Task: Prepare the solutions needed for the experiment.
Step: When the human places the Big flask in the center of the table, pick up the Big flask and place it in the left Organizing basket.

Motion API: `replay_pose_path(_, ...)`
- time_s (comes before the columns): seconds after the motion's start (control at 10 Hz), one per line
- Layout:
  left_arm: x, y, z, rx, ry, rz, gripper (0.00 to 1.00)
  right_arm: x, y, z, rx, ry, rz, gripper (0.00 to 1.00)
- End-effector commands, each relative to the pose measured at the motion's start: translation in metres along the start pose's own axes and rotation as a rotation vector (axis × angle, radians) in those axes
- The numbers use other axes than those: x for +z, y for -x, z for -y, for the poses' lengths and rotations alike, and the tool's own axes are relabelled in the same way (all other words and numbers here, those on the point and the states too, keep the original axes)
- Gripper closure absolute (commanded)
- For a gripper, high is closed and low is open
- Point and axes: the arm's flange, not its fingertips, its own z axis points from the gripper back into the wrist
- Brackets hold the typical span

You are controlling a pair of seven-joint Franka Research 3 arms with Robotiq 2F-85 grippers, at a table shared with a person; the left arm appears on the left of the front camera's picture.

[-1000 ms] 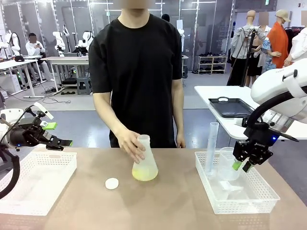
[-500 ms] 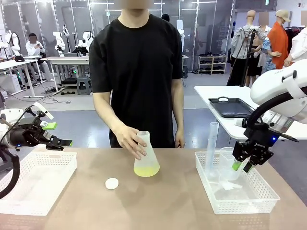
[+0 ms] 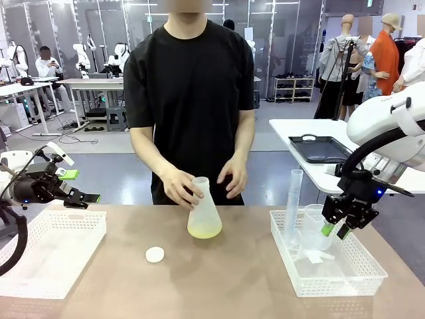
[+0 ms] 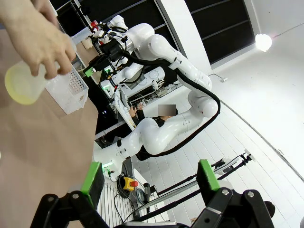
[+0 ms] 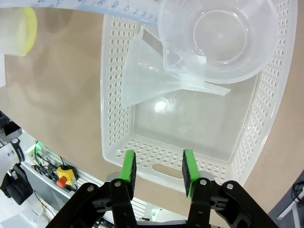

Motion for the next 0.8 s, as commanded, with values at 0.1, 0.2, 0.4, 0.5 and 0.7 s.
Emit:
replay_pose_path(0.1,0.0,-0.001,0.001,-0.004,0.001,0.002,0.0,0.0,0.0,0.0,0.0,0.0,0.0,0.49)
replay_pose_path(0.2,0.0,-0.001,0.001,-0.004,0.001,0.002,0.0,0.009,0.016,-0.008,0.039,-0.126,0.02,0.49)
replay_pose_path(0.4,0.0,-0.001,0.001,-0.004,0.001,0.002,0.0,0.012,0.027,-0.011,-0.011,-0.332,0.018,0.49)
replay_pose_path(0.5,0.0,-0.001,0.001,-0.004,0.001,0.002,0.0,0.014,0.035,-0.011,0.003,-0.449,0.015,0.49)
replay_pose_path(0.7,0.0,-0.001,0.001,-0.004,0.001,0.002,0.0,0.018,0.042,-0.003,-0.043,-0.684,0.013,0.49)
